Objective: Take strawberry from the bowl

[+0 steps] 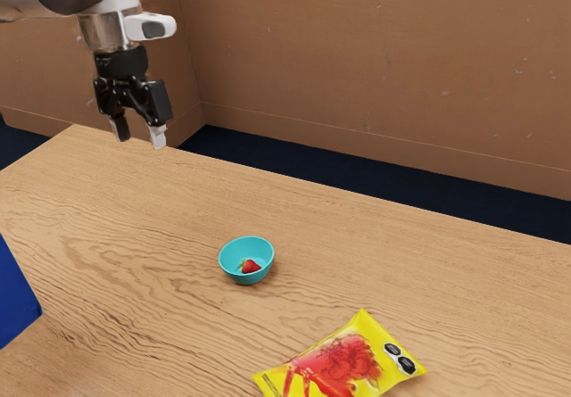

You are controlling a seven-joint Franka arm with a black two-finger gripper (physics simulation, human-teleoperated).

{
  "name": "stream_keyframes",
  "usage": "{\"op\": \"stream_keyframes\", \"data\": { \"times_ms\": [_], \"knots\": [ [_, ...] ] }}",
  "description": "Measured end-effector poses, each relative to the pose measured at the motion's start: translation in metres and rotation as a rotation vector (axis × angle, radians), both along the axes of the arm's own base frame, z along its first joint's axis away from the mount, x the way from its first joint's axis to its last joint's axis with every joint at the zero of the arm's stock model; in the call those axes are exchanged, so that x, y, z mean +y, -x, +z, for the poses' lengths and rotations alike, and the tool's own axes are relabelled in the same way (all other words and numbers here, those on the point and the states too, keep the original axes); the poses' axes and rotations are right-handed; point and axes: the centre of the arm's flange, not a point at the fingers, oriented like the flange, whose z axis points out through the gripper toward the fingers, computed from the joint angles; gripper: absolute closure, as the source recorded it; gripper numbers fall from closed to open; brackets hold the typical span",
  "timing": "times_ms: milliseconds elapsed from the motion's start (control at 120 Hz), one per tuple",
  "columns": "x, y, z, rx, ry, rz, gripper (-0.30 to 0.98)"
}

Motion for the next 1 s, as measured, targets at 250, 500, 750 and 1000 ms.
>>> {"op": "stream_keyframes", "data": {
  "times_ms": [250,500,750,1000],
  "knots": [
    [-0.018,-0.045,-0.091,-0.051,-0.004,0.04,0.0],
    [-0.024,-0.079,-0.155,-0.037,-0.115,0.009,0.01],
    [-0.045,-0.07,-0.196,0.017,-0.108,-0.332,0.0],
    [-0.071,-0.091,-0.235,-0.069,-0.016,-0.739,0.21]
  ]
}}
